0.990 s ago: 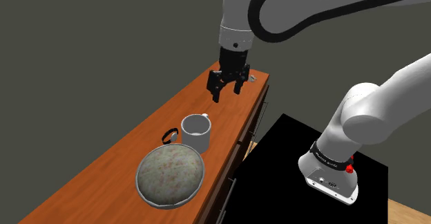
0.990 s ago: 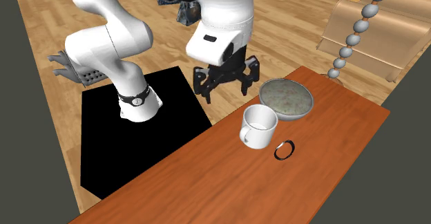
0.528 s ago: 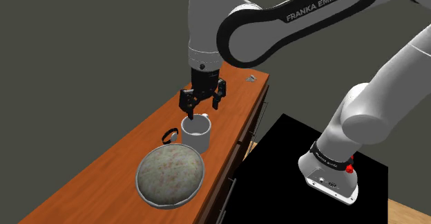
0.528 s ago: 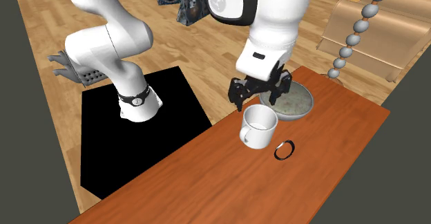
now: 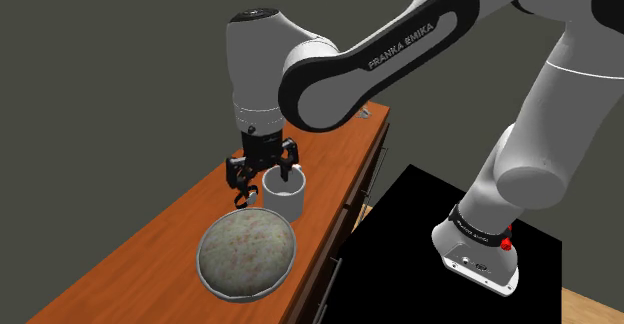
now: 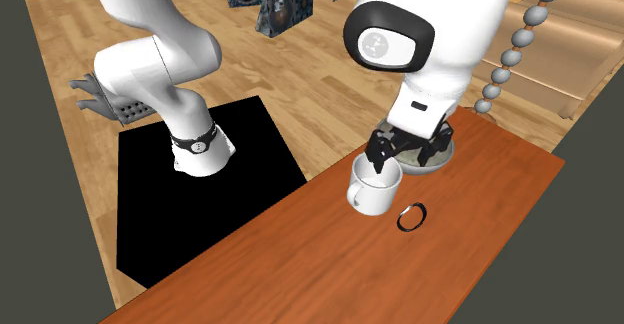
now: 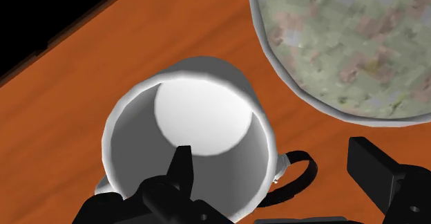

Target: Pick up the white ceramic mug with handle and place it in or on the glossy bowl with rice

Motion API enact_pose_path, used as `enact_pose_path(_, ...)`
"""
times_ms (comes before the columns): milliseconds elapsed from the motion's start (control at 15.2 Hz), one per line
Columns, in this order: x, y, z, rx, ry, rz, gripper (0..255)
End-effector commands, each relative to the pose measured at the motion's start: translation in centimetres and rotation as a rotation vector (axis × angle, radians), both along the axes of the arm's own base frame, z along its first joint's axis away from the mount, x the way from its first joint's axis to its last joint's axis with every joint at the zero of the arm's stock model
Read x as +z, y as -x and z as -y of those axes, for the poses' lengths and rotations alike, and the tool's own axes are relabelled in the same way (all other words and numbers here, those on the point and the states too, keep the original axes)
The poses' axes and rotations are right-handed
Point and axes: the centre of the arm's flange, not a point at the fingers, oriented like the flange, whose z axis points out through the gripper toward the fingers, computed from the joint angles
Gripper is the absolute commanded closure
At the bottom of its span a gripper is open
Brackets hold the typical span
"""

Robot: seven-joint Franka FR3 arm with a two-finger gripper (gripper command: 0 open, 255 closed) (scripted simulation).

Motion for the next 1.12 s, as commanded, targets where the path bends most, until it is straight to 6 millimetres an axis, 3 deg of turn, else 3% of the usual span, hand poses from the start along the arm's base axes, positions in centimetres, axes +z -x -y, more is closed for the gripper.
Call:
enact_pose_path(0,-1.0,0.0,-0.1,-0.001,0.0,0.001,0)
enact_pose_path(264,-2.9,0.0,-0.1,-0.001,0.0,0.001,0)
enact_pose_path(726,-2.9,0.0,-0.1,-0.001,0.0,0.001,0)
enact_pose_path(792,-2.9,0.0,-0.1,-0.001,0.0,0.001,255)
enact_pose_path(1056,-2.9,0.0,-0.1,-0.001,0.0,0.001,255)
